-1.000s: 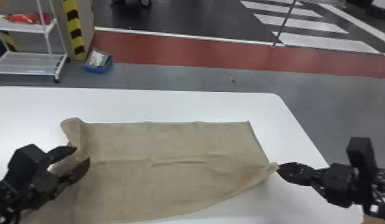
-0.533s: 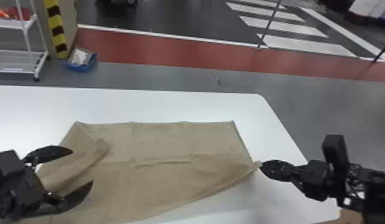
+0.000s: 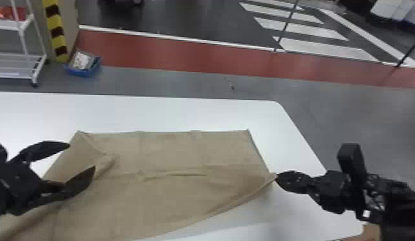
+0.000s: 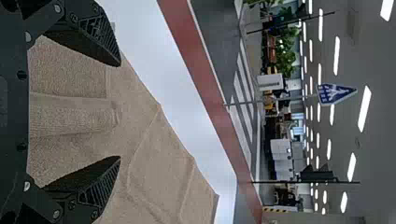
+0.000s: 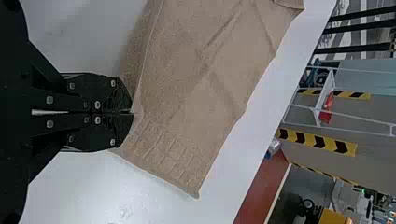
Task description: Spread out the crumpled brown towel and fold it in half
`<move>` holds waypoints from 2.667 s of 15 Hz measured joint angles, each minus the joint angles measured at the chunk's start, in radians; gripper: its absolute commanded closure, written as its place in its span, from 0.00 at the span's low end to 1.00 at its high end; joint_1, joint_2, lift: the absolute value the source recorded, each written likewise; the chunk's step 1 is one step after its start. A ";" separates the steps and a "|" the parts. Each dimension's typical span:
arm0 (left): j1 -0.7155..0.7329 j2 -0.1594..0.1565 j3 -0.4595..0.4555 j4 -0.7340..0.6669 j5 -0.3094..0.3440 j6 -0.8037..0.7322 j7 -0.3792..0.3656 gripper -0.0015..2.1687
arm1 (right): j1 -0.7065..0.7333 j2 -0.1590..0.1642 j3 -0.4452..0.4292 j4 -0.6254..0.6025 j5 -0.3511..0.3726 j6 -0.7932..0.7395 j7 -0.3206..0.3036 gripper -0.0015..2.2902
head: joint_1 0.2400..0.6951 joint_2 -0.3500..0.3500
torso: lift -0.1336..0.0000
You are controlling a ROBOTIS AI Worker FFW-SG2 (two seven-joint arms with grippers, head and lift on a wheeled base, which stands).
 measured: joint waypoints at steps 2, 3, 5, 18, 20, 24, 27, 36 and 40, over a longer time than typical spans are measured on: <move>-0.066 -0.011 -0.019 0.066 0.078 0.091 0.002 0.08 | -0.004 0.001 0.010 0.003 0.009 0.001 0.000 0.54 | 1.00 0.07 | 0.08; -0.103 -0.018 -0.033 0.110 0.093 0.115 0.005 0.08 | -0.005 0.003 0.016 0.003 0.015 0.002 0.000 0.54 | 1.00 0.07 | 0.08; -0.198 -0.027 -0.071 0.225 0.107 0.133 0.012 0.10 | -0.006 0.012 0.025 0.001 0.029 0.007 0.001 0.54 | 1.00 0.07 | 0.08; -0.371 -0.011 -0.131 0.447 0.067 0.218 -0.083 0.20 | -0.020 0.042 0.050 -0.007 0.073 0.039 0.000 0.54 | 1.00 0.09 | 0.08; -0.372 -0.014 -0.135 0.449 0.059 0.217 -0.085 0.31 | -0.021 0.043 0.049 -0.007 0.073 0.037 0.000 0.54 | 1.00 0.09 | 0.08; -0.368 -0.014 -0.140 0.444 0.057 0.193 -0.088 0.48 | -0.021 0.043 0.041 -0.007 0.072 0.031 -0.001 0.54 | 1.00 0.08 | 0.08; -0.351 -0.010 -0.136 0.418 0.056 0.183 -0.102 0.80 | -0.023 0.042 0.037 -0.006 0.069 0.028 -0.002 0.54 | 1.00 0.07 | 0.08; -0.370 0.051 0.043 0.255 0.000 0.207 -0.001 0.80 | -0.011 0.047 0.047 -0.017 0.070 0.029 -0.002 0.54 | 1.00 0.29 | 0.08; -0.441 0.064 0.030 0.412 -0.050 0.161 0.146 0.00 | 0.002 0.054 0.046 -0.039 0.070 0.035 0.000 0.54 | 1.00 0.38 | 0.08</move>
